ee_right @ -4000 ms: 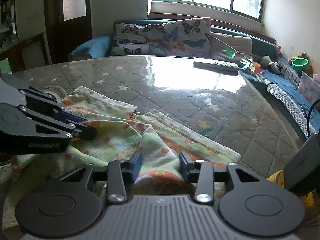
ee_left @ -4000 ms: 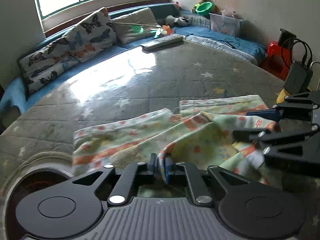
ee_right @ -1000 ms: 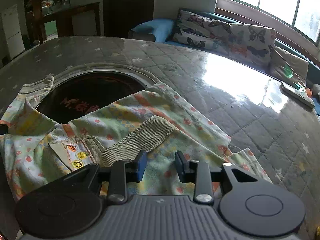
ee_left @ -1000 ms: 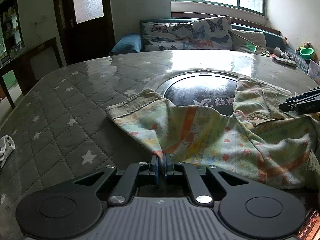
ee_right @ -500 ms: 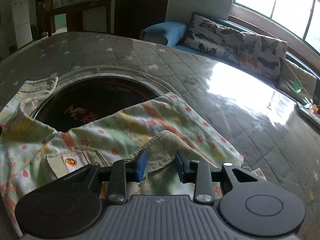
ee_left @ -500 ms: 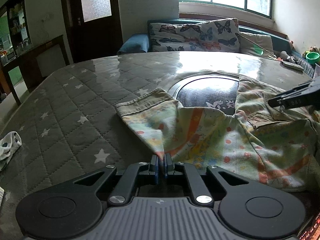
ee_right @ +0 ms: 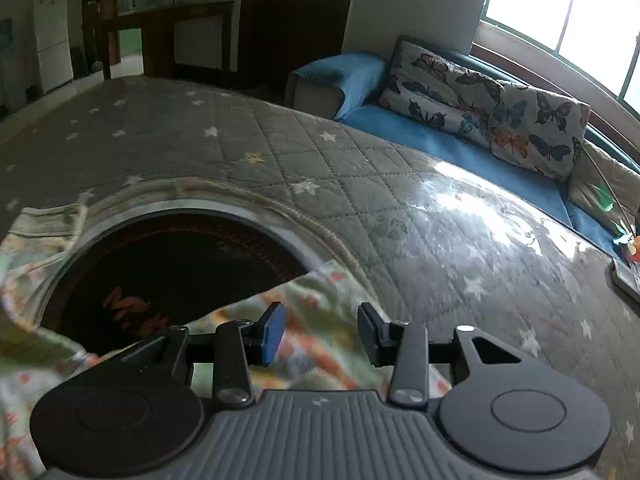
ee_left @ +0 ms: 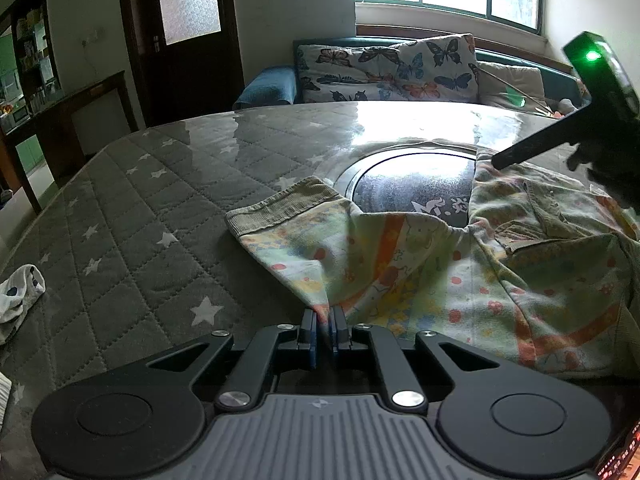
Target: Fold clothes
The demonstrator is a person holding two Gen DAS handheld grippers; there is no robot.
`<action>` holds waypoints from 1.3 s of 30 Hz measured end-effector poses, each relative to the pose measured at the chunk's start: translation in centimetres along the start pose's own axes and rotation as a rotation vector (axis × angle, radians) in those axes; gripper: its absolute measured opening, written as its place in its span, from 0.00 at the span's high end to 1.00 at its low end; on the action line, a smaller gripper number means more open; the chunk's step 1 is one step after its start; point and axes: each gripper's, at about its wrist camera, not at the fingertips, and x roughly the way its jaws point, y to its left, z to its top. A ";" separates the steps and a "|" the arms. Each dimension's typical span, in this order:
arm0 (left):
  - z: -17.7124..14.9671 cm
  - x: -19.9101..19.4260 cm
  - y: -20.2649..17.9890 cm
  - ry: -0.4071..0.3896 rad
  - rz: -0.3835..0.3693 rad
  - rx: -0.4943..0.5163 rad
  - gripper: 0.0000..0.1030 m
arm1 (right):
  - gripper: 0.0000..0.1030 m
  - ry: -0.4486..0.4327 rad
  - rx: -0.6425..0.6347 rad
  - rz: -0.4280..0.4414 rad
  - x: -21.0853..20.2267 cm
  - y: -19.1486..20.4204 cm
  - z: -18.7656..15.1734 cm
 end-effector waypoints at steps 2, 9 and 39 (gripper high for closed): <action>0.0 0.0 0.0 0.000 0.000 0.002 0.91 | 0.61 0.013 0.001 0.004 0.9 -0.2 0.2; 0.3 0.3 0.3 0.004 -0.006 -0.007 0.91 | 0.70 0.026 0.002 0.022 2.9 -0.5 0.5; 0.7 -2.3 2.0 -0.036 0.071 -0.033 0.74 | 0.70 0.034 -0.109 0.089 -1.4 -0.8 1.6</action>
